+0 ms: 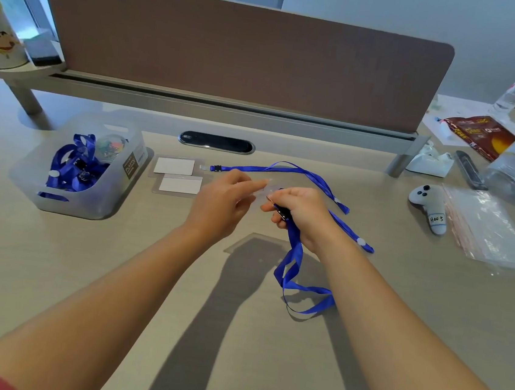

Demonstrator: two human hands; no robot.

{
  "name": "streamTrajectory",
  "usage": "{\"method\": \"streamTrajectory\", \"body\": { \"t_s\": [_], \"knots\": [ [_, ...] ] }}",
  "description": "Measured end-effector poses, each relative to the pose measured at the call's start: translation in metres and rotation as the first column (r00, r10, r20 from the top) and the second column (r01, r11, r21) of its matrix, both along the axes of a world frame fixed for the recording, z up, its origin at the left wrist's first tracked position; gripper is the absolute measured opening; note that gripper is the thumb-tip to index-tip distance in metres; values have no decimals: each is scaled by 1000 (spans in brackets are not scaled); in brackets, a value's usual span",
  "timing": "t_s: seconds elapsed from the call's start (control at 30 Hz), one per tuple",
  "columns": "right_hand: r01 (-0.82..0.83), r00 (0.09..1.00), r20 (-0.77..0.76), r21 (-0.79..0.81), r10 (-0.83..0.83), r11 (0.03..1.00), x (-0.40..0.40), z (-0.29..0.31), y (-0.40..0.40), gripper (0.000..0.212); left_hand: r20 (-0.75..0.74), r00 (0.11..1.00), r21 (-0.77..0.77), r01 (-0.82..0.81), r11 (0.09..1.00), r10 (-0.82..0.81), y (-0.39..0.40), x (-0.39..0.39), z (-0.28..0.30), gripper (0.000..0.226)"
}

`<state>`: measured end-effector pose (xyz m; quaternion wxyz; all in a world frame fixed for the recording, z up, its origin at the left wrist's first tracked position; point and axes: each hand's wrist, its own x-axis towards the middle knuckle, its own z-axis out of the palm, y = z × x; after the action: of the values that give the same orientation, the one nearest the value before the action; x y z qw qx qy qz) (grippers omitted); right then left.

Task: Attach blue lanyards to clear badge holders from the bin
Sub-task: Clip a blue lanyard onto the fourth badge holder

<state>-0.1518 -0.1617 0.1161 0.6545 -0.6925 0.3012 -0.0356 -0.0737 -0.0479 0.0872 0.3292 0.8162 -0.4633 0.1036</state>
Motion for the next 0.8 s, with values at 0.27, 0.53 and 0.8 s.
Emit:
{"method": "streamTrajectory", "body": {
  "t_s": [0.27,0.53,0.8],
  "knots": [
    [43,999,-17,34,-43,998,6,1,2,28,141,986,129,69,989,-87,7,8,3,31],
    [-31,999,-16,-19,31,999,10,-1,2,15,-303,953,89,39,995,-11,4,10,8,34],
    [-98,995,1,-188,100,977,14,0,5,18,-579,814,-1,-51,999,41,-3,12,19,19]
  ]
}}
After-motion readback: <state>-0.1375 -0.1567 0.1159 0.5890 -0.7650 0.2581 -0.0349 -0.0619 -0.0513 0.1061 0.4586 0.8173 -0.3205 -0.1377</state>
